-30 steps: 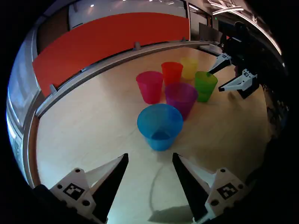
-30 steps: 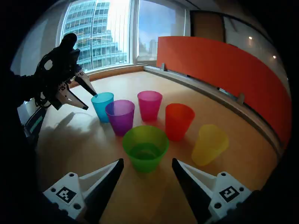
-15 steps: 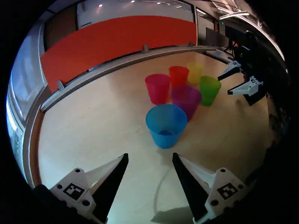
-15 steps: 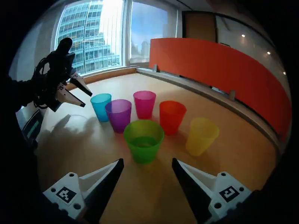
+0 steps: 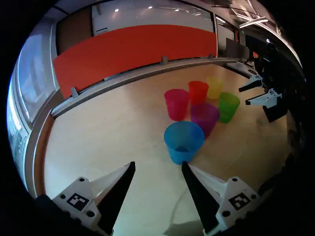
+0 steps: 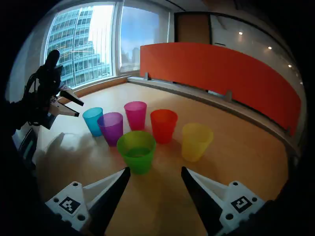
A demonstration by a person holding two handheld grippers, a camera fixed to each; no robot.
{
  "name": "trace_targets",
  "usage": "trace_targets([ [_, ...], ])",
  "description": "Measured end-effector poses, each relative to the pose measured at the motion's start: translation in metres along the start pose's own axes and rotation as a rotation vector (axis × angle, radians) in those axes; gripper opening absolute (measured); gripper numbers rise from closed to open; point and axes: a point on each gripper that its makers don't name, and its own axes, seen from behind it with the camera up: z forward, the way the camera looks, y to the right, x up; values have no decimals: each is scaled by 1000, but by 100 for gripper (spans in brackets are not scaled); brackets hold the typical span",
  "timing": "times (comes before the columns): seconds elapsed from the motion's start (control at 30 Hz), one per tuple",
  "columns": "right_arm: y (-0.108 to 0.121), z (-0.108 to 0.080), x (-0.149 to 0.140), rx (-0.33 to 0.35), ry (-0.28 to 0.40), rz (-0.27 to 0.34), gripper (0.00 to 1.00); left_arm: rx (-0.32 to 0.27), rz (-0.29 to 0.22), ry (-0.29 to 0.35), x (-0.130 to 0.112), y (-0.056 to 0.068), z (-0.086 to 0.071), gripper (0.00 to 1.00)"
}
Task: Pour water
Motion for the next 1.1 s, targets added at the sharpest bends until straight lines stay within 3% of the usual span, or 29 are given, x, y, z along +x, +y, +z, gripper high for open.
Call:
trace_targets([
  [0.3, 14, -11, 6, -86, 24, 40, 100, 79, -32, 55, 12, -12, -8, 87],
  [0.5, 26, -21, 12, -155, 52, 67, 100, 127, -82, 104, 19, -22, -12, 87],
  [0.9, 78, -43, 15, -394, 99, 125, 100, 255, -189, 229, 33, -59, -25, 87],
  [1.1, 82, -47, 20, -422, 132, 152, 100, 289, -230, 274, 38, -67, -27, 87],
])
